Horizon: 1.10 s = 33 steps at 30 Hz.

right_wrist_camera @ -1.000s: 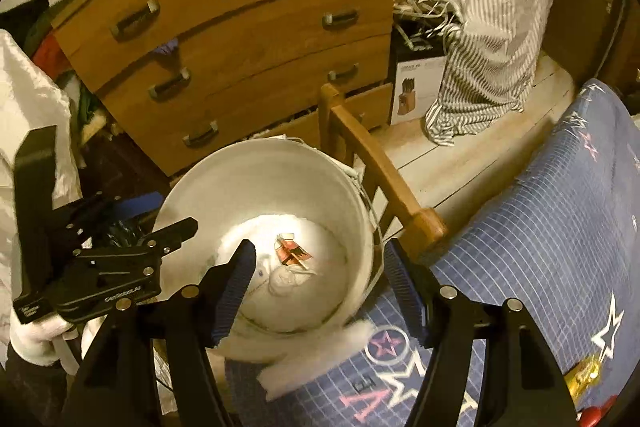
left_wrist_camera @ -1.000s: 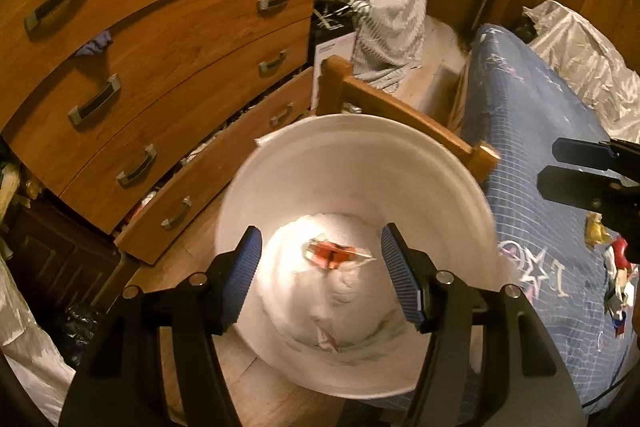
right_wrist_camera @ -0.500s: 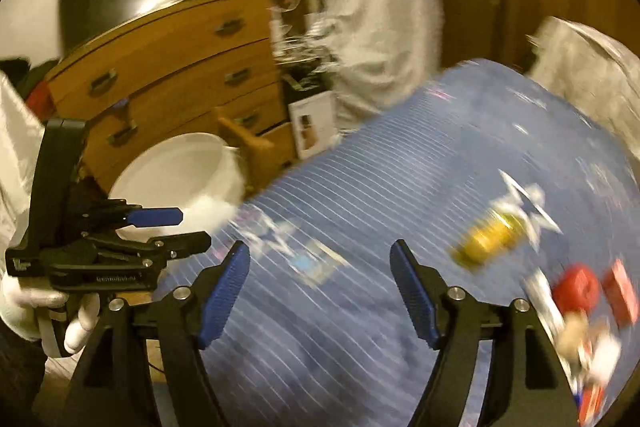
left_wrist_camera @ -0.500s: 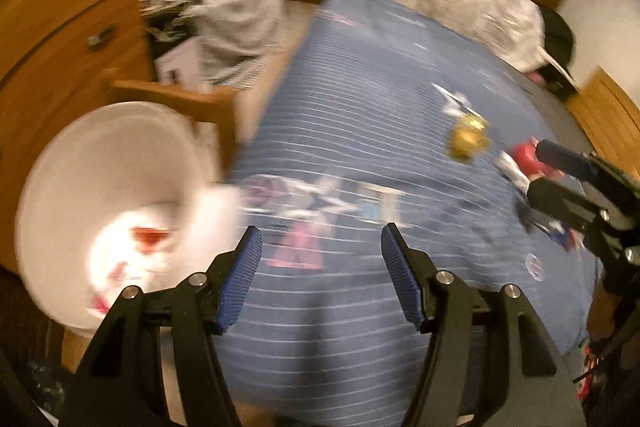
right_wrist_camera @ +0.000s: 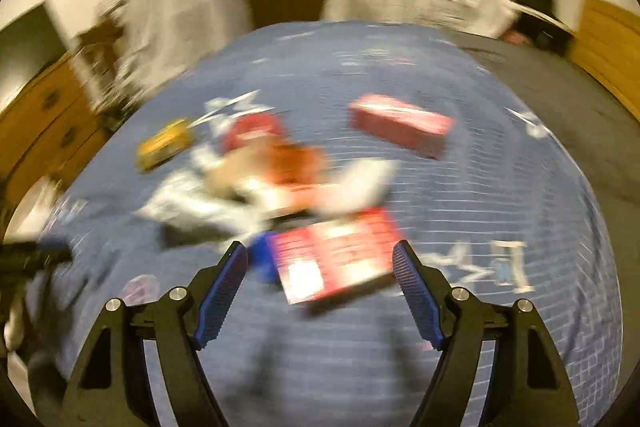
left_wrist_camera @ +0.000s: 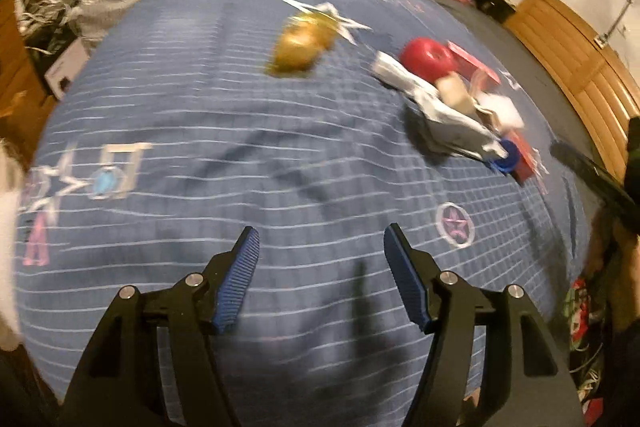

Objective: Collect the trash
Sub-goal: 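Grasp the blue bottle cap with the left tool while the right tool grasps the red cigarette box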

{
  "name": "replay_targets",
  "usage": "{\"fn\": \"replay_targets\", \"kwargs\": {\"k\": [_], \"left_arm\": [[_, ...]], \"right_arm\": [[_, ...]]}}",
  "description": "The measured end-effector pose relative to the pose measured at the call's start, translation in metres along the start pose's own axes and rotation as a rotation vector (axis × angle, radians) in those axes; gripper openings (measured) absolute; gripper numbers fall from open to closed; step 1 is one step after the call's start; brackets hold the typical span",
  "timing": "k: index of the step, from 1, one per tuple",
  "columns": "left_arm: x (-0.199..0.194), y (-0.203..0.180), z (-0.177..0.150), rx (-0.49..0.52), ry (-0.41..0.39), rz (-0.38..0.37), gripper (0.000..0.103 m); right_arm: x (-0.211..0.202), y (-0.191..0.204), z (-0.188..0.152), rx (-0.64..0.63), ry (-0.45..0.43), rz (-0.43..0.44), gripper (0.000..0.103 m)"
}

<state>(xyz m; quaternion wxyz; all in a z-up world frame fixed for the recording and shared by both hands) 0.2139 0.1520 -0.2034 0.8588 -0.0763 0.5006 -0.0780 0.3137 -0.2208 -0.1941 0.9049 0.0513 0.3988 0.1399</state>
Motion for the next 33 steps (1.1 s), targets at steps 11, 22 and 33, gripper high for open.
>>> {"fn": "replay_targets", "kwargs": {"k": [11,22,33], "left_arm": [[0.032,-0.046,0.0,0.0,0.051,-0.042,0.07],[0.04,-0.057,0.004,0.008,0.053,-0.046,0.071],[0.045,-0.065,0.006,0.053,0.042,-0.048,0.074]], "right_arm": [[0.079,-0.06,-0.013,0.322,0.164,0.242,0.061],[-0.013,0.087,-0.099,-0.105,0.222,0.462,0.062],[0.031,0.083,-0.057,-0.387,0.154,0.201,0.082]]}}
Point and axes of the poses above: each gripper's, at about its wrist camera, not at the fingertips, and x roughly the way its jaws point, y to its left, z to its top, the point moved 9 cm from there along x, roughly the way its jaws point, and after that the axes turned 3 degrees about x, right-handed, at the moved point
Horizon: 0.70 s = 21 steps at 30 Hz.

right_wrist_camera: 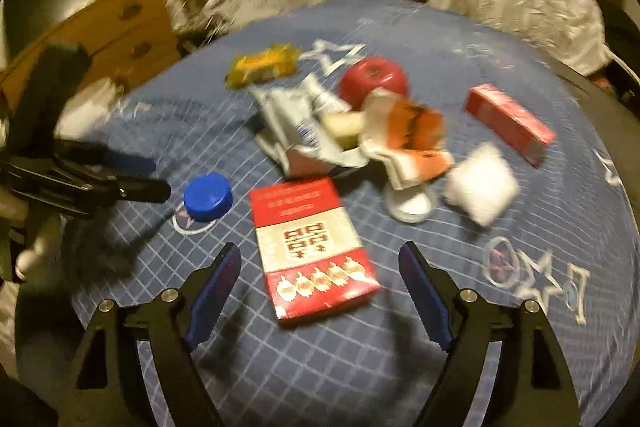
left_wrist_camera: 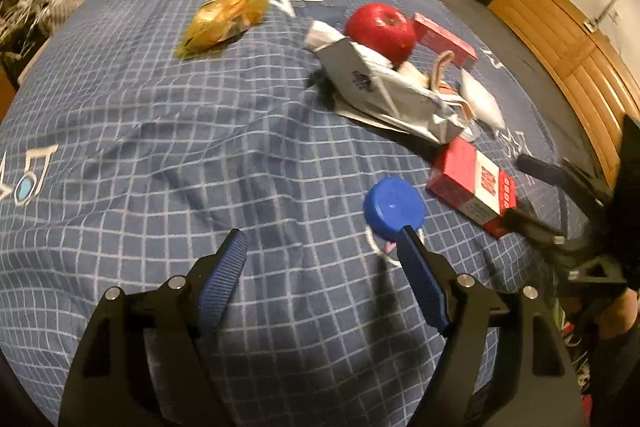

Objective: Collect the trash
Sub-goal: 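Grasp the blue bottle cap with the left tool while the right tool grasps the red cigarette box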

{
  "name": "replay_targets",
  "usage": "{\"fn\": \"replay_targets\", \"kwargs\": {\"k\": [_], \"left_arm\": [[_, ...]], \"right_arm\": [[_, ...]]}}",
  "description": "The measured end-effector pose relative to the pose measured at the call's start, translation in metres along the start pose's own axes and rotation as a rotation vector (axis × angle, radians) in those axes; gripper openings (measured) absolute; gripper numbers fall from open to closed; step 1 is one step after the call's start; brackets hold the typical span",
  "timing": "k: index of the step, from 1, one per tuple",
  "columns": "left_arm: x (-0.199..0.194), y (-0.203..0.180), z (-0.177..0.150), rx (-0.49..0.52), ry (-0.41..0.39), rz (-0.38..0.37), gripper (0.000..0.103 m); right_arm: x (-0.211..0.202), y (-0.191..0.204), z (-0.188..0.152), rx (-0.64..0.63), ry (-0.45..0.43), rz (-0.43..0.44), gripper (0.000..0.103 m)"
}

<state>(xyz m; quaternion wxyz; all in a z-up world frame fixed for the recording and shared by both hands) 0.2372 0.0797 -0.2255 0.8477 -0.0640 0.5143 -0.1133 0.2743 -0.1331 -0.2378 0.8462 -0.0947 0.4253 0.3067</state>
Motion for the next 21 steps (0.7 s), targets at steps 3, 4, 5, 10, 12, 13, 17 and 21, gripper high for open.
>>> {"fn": "replay_targets", "kwargs": {"k": [3,4,5,10,12,13,17,21], "left_arm": [[0.003,-0.012,0.001,0.086,-0.012,0.018,0.074],[0.005,-0.016,0.001,0.116,-0.018,0.023,0.074],[0.007,-0.021,0.002,0.135,-0.021,0.022,0.074],[0.022,-0.038,0.011,0.2,-0.049,0.01,0.074],[0.026,-0.043,0.014,0.21,-0.061,0.008,0.073],[0.027,-0.045,0.014,0.215,-0.068,0.012,0.071],[0.035,-0.053,0.016,0.238,-0.081,0.045,0.054],[0.038,-0.052,0.019,0.215,-0.103,0.066,0.038]], "right_arm": [[0.016,0.012,-0.004,-0.079,0.03,-0.033,0.082],[0.016,0.017,-0.007,-0.096,0.034,-0.038,0.082],[0.02,0.018,-0.006,-0.103,0.035,-0.039,0.081],[0.016,0.007,-0.013,-0.032,0.034,-0.076,0.065],[0.005,-0.004,-0.021,0.044,0.029,-0.117,0.065],[0.001,-0.006,-0.024,0.061,0.025,-0.133,0.065],[-0.015,-0.014,-0.043,0.143,0.007,-0.164,0.066],[-0.021,-0.011,-0.043,0.139,-0.007,-0.142,0.07]]}}
Point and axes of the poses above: each gripper's, at about its wrist camera, not at the fingertips, and x roughly the way its jaws point, y to its left, z to its top, the point moved 9 cm from there along x, roughly the way its jaws point, and after that the axes turned 3 degrees about x, right-handed, at the moved point
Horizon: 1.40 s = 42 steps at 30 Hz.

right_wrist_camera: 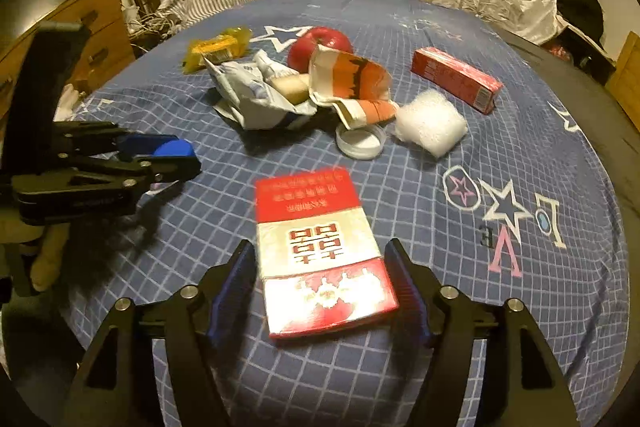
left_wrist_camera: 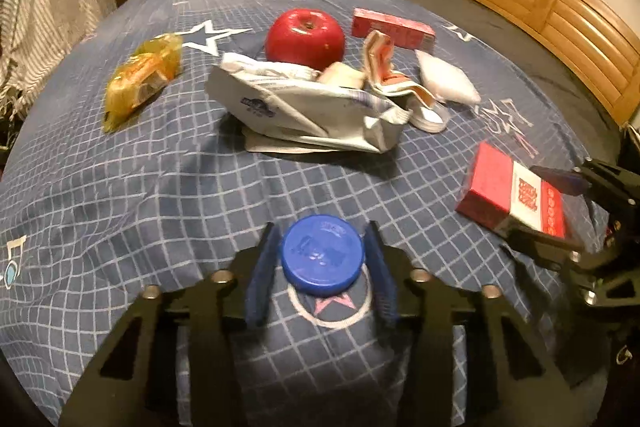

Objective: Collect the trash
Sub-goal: 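Grasp the blue bottle cap with the left tool while the right tool grasps the red cigarette box, then lift the cap and red box with both tools and carry them over the white bucket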

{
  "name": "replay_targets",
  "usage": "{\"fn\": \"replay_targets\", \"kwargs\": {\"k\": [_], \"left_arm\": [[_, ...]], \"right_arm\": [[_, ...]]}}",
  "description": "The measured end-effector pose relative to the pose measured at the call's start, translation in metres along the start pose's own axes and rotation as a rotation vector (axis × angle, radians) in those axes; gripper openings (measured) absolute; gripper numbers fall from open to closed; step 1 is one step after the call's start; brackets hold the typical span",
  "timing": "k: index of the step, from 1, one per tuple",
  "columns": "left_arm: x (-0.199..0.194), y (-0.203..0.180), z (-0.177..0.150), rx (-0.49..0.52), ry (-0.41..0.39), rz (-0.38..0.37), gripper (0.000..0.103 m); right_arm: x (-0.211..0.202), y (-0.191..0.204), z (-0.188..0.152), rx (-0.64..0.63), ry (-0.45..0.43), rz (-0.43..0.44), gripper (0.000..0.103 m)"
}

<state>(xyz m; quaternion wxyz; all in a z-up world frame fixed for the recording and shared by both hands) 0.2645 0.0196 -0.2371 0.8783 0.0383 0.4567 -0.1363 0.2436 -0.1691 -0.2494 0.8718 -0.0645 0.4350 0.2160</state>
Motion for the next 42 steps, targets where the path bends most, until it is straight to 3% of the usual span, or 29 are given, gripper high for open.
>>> {"fn": "replay_targets", "kwargs": {"k": [8,11,19,31,37,42], "left_arm": [[-0.003,0.0,-0.006,0.003,-0.027,0.037,0.038],[-0.006,0.0,-0.007,0.001,-0.044,0.058,0.038],[-0.036,0.001,0.001,-0.042,-0.149,0.152,0.038],[-0.152,-0.023,0.04,-0.055,-0.451,0.258,0.038],[-0.187,-0.038,0.047,-0.051,-0.555,0.28,0.038],[-0.196,-0.042,0.044,-0.054,-0.574,0.278,0.038]], "right_arm": [[0.014,0.006,0.004,-0.125,0.075,-0.029,0.071],[0.016,0.006,0.0,-0.099,0.053,-0.038,0.062],[-0.012,0.013,0.001,0.037,-0.147,-0.087,0.06],[-0.138,0.007,0.044,0.113,-0.543,-0.219,0.06],[-0.188,0.003,0.049,0.137,-0.65,-0.245,0.06],[-0.215,0.006,0.047,0.123,-0.696,-0.266,0.06]]}}
Point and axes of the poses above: each gripper's, at about its wrist camera, not at the fingertips, and x roughly the way its jaws point, y to its left, z to its top, the point moved 9 cm from there along x, roughly the way its jaws point, and after that the axes turned 3 degrees about x, right-handed, at the moved point
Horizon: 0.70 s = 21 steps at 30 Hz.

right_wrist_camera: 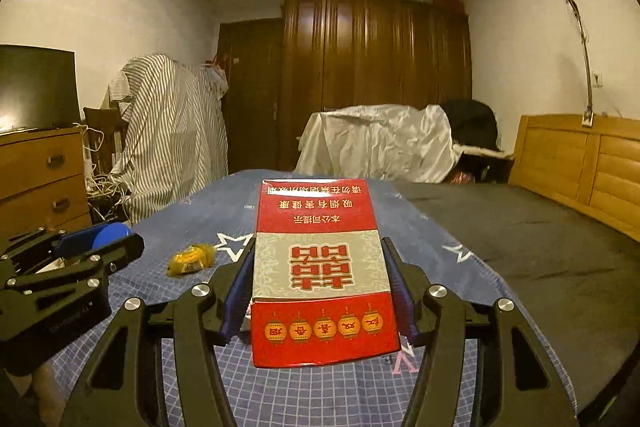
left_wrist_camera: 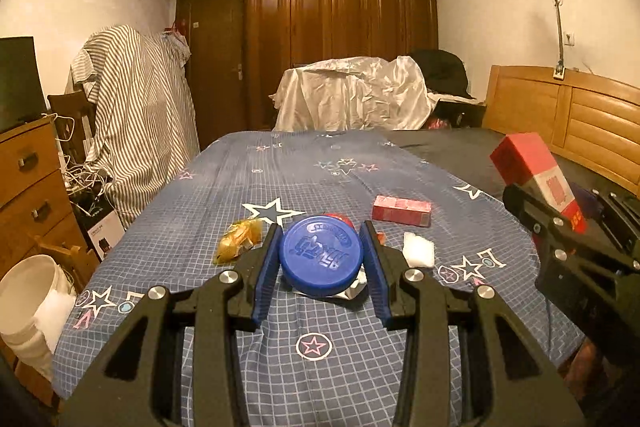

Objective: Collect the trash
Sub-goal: 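Lift the cap and red box with both tools and carry them over the white bucket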

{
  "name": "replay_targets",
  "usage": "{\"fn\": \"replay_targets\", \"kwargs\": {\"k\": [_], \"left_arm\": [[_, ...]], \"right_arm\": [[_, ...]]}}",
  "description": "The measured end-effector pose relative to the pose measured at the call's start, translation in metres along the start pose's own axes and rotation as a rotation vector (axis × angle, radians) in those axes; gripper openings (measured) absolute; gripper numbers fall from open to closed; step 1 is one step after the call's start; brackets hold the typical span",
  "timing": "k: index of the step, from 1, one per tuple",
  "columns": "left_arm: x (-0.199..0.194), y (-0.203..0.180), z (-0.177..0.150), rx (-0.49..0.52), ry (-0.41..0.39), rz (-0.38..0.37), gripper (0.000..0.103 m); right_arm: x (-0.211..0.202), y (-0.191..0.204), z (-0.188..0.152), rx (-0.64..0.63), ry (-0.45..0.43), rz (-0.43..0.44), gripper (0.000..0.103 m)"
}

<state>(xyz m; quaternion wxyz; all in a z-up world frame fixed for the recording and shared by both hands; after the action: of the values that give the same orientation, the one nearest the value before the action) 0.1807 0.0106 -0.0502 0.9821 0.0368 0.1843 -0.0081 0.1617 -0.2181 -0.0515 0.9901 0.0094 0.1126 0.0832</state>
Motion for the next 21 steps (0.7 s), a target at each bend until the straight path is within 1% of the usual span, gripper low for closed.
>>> {"fn": "replay_targets", "kwargs": {"k": [5,13,17,21], "left_arm": [[-0.012,0.002,0.004,-0.009,-0.025,0.006,0.038],[-0.016,0.002,0.007,-0.011,-0.034,0.008,0.038],[-0.018,0.008,0.009,-0.01,-0.036,0.02,0.038],[-0.02,0.027,0.013,-0.02,-0.032,0.053,0.038]], "right_arm": [[-0.014,-0.003,0.004,-0.002,-0.011,-0.001,0.06],[-0.027,-0.003,0.006,-0.006,-0.013,0.002,0.06],[-0.026,0.001,0.009,-0.009,0.0,0.025,0.06],[-0.018,0.015,0.017,-0.016,0.016,0.067,0.06]]}}
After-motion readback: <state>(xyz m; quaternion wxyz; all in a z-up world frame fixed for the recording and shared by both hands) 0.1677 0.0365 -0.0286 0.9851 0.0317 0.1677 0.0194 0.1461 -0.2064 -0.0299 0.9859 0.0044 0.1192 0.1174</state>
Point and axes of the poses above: each gripper's, at about its wrist camera, not at the fingertips, and x roughly the way its jaws point, y to its left, z to its top, the point moved 9 cm from there along x, roughly the way its jaws point, and after that the axes turned 3 degrees about x, right-handed, at the moved point
